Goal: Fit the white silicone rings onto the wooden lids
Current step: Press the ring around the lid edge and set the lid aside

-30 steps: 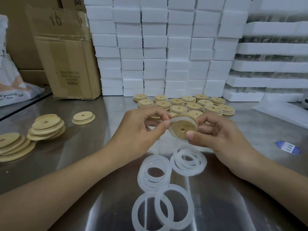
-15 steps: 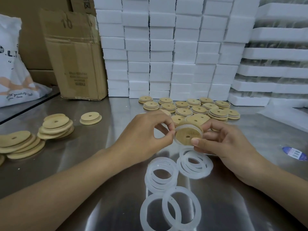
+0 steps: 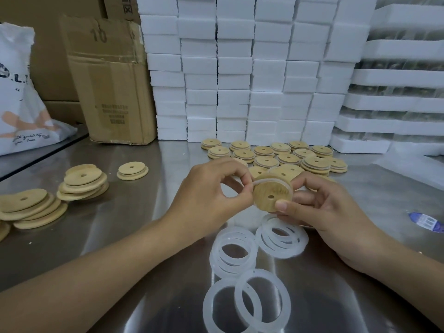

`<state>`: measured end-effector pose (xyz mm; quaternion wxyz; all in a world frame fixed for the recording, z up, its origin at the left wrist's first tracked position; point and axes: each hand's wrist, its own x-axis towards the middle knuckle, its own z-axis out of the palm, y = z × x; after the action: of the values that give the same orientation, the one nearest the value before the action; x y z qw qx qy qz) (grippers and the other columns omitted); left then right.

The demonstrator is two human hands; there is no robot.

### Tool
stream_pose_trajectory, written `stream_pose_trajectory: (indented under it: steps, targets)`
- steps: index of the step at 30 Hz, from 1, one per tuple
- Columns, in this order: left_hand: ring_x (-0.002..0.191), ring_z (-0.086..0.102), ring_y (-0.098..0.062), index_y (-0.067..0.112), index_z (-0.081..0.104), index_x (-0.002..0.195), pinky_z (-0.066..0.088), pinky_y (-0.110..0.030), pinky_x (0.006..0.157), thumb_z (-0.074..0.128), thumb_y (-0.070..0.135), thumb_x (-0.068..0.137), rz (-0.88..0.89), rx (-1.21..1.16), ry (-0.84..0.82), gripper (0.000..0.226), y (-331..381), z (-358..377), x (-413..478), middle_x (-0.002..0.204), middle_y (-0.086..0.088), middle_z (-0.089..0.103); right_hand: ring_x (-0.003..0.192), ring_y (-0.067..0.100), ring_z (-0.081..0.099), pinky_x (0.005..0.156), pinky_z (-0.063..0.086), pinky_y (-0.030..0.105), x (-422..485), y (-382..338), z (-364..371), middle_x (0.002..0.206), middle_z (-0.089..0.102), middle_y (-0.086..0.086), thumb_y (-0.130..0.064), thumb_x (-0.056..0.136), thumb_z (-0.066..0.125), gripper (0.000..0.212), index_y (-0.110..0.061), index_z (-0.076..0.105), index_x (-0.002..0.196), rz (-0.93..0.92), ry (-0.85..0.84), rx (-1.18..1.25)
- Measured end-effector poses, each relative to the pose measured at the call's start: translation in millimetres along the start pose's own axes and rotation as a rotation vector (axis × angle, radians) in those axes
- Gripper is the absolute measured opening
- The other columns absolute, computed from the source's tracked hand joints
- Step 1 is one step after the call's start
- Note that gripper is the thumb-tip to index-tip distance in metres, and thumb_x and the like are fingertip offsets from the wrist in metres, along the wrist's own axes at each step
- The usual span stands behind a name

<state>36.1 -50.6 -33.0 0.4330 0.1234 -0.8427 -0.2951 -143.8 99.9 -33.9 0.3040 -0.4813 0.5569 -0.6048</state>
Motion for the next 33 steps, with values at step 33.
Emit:
stream_pose_trajectory:
  steps: [33]
  targets:
    - [0.096, 0.078, -0.013, 0.021, 0.087, 0.088, 0.06, -0.022, 0.091, 0.087, 0.022, 0.09, -0.404, -0.272, -0.275, 0.002, -1.4, 8.3, -0.9, 0.098, 0.006, 0.083, 0.104, 0.031, 0.079, 0.08, 0.066, 0.031, 3.8, -1.5, -8.0, 0.108, 0.079, 0.022, -0.025, 0.075, 0.086, 0.041, -0.006, 0.06, 0.099, 0.157, -0.006, 0.156]
